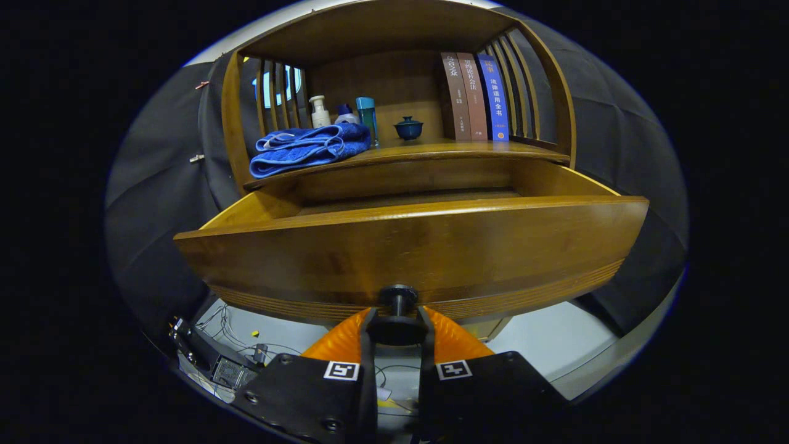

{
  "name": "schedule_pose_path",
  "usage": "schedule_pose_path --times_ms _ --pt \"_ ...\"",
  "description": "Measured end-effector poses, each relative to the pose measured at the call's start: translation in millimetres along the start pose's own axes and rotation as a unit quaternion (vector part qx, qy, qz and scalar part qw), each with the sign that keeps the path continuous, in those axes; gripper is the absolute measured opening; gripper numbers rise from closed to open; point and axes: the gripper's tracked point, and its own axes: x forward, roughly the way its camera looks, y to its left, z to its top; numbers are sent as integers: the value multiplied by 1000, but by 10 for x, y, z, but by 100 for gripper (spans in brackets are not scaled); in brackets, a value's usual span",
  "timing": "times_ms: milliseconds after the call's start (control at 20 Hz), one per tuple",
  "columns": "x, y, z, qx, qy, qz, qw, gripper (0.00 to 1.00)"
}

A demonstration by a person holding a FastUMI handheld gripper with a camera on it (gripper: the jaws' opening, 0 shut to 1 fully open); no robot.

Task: Pull open the drawer, take out the items inside it, and place them on the countertop above the cabinet.

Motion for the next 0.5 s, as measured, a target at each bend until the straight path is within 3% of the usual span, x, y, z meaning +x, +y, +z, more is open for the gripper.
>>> schedule_pose_path --times_ms 500 --pt "-288 43 -286 6 23 9 1000 31"
